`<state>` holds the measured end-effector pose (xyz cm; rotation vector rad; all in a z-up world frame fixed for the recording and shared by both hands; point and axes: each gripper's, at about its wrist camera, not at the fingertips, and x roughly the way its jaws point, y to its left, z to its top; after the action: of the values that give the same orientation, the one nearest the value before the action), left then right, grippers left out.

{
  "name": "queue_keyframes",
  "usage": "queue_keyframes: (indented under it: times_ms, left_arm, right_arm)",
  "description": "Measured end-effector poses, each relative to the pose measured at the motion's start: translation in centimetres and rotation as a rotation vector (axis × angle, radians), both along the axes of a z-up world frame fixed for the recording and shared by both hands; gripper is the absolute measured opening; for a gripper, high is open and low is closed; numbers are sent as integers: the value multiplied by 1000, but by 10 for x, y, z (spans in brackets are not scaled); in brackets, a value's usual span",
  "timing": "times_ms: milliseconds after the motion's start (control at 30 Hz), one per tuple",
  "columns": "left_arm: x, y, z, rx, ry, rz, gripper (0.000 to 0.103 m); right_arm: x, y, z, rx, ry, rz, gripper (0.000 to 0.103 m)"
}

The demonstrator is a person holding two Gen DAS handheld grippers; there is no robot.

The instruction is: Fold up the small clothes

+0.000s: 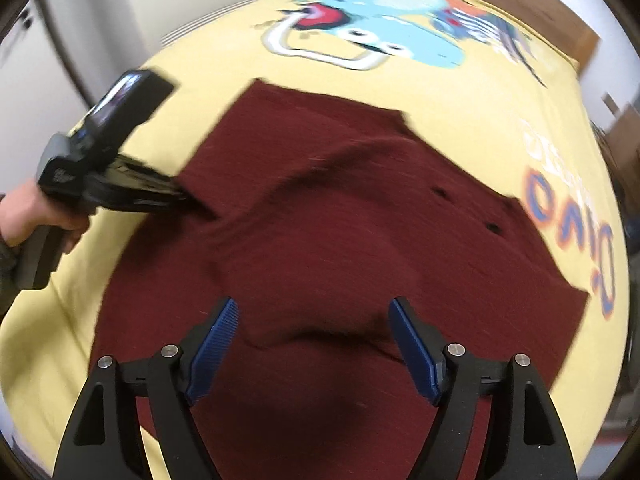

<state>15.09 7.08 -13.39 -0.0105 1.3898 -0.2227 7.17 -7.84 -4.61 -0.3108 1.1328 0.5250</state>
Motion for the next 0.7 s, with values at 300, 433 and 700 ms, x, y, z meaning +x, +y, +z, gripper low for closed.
queue_keyframes:
  times_ms: [300, 433, 700]
  left_arm:
    - [1, 1, 0, -2, 1, -3, 16]
    - [3, 3, 1, -1, 2, -4, 16]
    - [5, 1, -2, 4, 4, -10, 17]
  right_arm:
    - [3, 58, -53, -109, 3, 55, 79]
    - [9, 54, -68, -127, 5, 23, 79]
    - [30, -6, -42, 93, 79, -135, 3]
